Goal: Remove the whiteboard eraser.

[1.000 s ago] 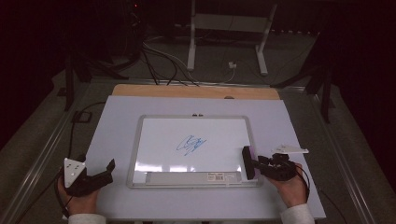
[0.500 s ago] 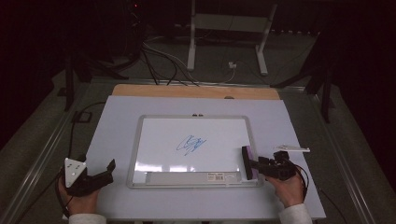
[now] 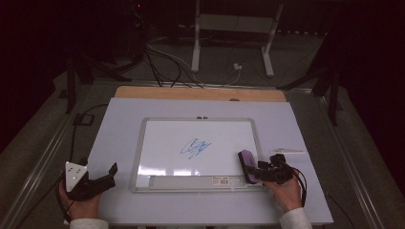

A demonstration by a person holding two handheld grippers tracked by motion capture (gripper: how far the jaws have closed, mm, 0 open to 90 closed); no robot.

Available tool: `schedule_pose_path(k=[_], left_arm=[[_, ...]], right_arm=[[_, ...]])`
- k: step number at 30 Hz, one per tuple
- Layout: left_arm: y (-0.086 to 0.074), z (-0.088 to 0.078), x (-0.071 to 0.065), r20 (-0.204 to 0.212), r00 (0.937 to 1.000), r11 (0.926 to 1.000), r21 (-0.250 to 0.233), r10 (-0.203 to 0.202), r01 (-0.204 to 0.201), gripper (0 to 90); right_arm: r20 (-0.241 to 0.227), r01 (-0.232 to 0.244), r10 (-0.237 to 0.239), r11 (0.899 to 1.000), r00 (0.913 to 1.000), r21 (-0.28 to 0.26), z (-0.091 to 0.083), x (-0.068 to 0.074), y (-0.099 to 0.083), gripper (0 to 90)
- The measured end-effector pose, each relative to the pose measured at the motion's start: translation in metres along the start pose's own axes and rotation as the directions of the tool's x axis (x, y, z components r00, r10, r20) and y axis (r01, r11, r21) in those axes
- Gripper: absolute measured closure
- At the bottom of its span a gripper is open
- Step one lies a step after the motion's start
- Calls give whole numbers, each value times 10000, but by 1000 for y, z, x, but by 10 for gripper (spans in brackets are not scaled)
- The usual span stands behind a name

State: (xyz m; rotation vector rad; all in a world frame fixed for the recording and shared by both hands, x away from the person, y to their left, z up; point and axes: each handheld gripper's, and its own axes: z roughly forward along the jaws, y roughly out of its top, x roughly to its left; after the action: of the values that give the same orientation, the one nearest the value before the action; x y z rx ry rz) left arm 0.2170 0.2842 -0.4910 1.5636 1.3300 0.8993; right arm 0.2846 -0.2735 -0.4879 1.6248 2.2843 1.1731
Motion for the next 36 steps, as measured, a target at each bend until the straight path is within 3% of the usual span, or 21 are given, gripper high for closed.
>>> schedule_pose_path(k=[19, 25, 36], left_arm=[[0, 0, 0, 4, 10000, 10000, -13, 16, -16, 6], [0, 0, 0, 8, 10000, 10000, -20, 9, -9, 6], [0, 0, -1, 6, 10000, 10000, 13, 32, -32, 6]], right_arm=[[-154, -59, 63, 9995, 9999, 297, 6, 0, -1, 403], [-21, -57, 57, 9997, 10000, -250, -2, 3, 3, 411], [-78, 211, -216, 9978, 9997, -628, -10, 7, 11, 411]])
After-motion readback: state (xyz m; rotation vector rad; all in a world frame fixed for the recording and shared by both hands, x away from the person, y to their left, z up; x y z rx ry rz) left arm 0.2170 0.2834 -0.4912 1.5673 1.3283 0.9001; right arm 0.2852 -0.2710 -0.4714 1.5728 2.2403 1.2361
